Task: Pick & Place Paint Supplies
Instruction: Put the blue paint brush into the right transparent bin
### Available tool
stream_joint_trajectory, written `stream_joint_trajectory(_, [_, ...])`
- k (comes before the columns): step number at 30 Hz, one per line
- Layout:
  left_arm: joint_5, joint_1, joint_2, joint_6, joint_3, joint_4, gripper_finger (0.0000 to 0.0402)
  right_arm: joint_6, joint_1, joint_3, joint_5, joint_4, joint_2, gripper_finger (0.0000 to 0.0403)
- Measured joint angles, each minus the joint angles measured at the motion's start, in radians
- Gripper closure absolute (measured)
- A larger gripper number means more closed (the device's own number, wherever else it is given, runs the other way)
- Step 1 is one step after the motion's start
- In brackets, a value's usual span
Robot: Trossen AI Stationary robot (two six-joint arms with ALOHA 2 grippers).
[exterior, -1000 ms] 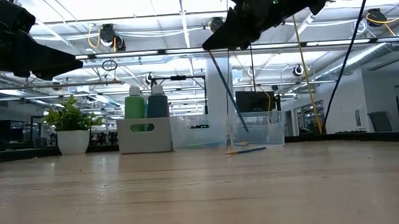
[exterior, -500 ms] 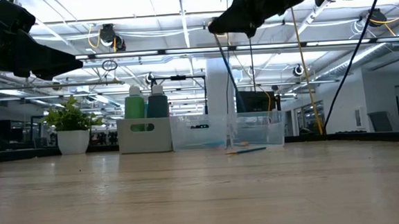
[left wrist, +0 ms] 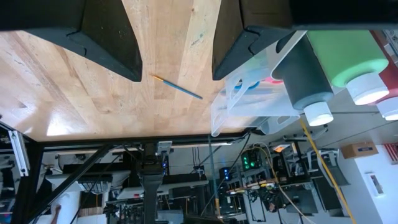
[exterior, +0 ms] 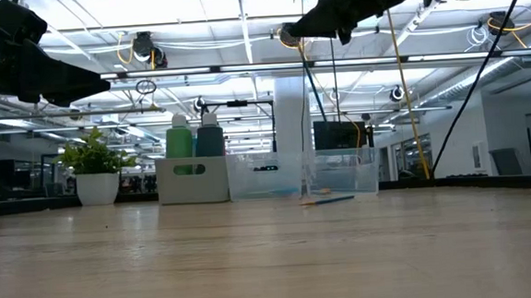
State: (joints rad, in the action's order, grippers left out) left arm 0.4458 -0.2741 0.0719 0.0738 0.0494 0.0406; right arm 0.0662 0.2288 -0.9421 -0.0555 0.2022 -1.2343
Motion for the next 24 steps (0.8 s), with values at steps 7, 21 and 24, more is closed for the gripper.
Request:
stream_joint_trajectory(7, [0.0, 0.0, 0.0, 0.0, 0.0, 0.0, 0.0199, -0.001, 0.063, 0.0, 0.0, -0.045, 0.074, 0.0403])
stream_joint_trajectory(21, [0.0, 0.0, 0.0, 0.0, 0.0, 0.0, 0.0199, -0.001, 0.145, 0.0, 0.0, -0.08, 0.185, 0.0403])
stream_joint_trajectory(24, [0.0, 0.0, 0.0, 0.0, 0.0, 0.0, 0.0199, 0.0, 0.158, 0.0, 0.001, -0.079, 0.195, 0.0403])
